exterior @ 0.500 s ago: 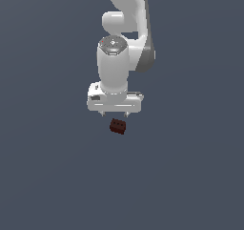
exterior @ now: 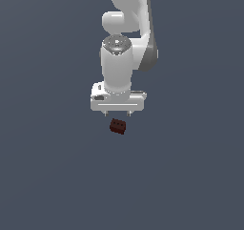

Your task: Pick up the object and move it to a goal position.

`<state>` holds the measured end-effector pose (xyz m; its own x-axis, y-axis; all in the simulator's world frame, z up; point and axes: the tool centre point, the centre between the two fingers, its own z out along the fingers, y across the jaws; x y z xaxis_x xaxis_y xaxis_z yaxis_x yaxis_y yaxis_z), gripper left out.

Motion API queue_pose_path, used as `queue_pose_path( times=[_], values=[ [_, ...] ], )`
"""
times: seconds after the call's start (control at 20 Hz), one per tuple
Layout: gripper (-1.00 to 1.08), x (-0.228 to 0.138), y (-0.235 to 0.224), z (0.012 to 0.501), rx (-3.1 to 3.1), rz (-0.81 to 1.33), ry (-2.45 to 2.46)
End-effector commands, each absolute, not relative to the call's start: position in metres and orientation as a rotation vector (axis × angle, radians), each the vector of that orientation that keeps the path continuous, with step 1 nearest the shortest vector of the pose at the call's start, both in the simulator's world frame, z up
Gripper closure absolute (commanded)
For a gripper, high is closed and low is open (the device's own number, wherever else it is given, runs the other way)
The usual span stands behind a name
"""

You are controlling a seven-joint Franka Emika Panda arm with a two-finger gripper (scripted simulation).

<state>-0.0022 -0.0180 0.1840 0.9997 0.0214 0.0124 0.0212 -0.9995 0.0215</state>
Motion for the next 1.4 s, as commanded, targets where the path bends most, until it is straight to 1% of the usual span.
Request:
queue_pose_path(
  times=[0.0,0.65,1.35],
  values=[
    [-0.92,-0.003,-0.014,0.185,3.122,0.018,0.050],
    [-0.92,-0.004,-0.016,0.178,3.116,0.014,0.164],
    [-0.92,-0.010,-0.020,0.148,3.048,0.000,0.650]
  ],
)
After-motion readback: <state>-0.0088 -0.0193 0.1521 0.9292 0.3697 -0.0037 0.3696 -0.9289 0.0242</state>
